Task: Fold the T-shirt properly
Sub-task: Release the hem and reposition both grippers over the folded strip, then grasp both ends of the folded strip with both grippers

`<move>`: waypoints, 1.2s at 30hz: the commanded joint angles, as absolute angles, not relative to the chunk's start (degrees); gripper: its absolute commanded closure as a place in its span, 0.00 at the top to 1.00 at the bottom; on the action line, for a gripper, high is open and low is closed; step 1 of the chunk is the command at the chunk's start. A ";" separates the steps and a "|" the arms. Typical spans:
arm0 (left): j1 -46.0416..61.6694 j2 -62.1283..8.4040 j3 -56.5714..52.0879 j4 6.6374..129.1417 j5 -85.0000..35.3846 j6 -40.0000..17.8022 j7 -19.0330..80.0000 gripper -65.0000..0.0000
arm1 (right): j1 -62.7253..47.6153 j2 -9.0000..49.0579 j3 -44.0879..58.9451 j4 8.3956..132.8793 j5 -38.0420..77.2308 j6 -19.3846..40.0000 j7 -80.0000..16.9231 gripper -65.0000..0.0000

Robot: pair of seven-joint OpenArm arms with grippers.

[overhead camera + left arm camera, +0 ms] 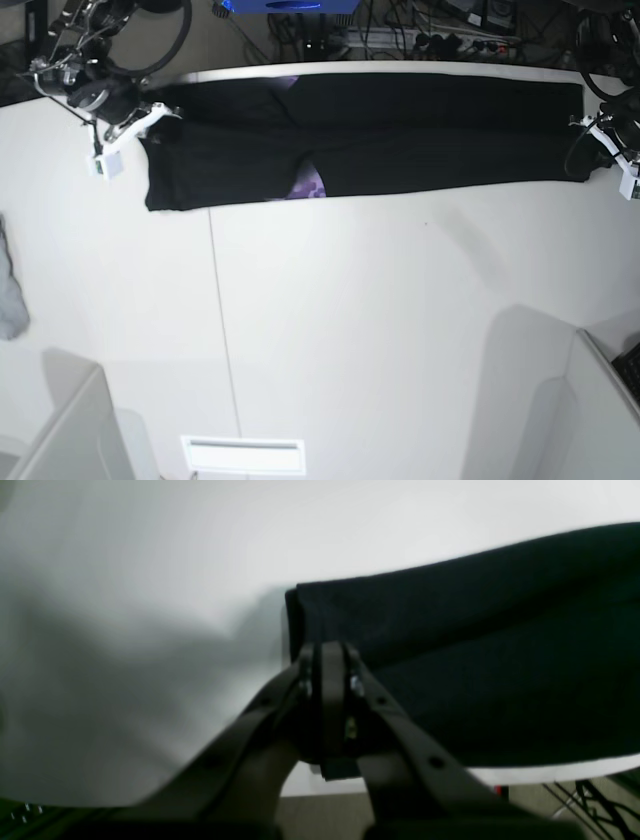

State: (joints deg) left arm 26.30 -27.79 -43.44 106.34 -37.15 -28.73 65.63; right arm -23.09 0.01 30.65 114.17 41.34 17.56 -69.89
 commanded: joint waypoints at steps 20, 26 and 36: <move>23.87 -20.53 -49.10 106.95 -34.86 -28.44 64.75 0.00 | -24.31 10.95 16.13 114.51 41.80 17.71 -51.56 0.00; 19.91 -15.52 -42.51 99.12 -19.91 -28.79 60.88 0.00 | -20.97 9.54 14.11 106.33 33.10 13.67 -51.03 0.00; 10.15 -15.16 -34.59 83.91 -13.58 -28.53 57.63 0.00 | -11.38 9.80 14.20 91.03 23.78 13.76 -47.60 0.00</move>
